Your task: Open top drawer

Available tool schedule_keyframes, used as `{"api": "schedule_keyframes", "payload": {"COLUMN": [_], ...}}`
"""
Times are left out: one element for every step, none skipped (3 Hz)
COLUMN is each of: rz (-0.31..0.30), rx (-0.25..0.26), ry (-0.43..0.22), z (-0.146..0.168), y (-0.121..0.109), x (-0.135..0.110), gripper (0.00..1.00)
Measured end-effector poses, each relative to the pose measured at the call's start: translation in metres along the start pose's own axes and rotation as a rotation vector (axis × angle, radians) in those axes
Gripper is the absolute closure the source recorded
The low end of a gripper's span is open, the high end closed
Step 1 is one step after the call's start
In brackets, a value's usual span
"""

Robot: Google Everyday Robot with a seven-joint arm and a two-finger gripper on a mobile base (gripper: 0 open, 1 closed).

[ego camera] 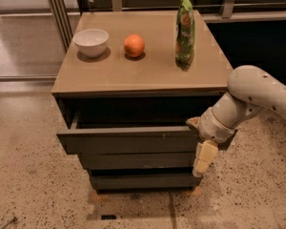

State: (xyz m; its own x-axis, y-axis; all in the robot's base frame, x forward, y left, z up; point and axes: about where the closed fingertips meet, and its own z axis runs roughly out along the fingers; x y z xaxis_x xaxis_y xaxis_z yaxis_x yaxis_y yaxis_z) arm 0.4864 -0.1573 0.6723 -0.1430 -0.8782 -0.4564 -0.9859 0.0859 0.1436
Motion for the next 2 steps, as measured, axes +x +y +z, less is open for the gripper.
{"api": "schedule_keyframes", "payload": {"rz": [0.042,0.042], "rx": [-0.079,-0.079], "ry": [0.006,0.006], "z": [-0.0102,-0.0102], "y": [0.0478,0.0478], "x": [0.0023,0.0022], "gripper": [0.00,0.00]}}
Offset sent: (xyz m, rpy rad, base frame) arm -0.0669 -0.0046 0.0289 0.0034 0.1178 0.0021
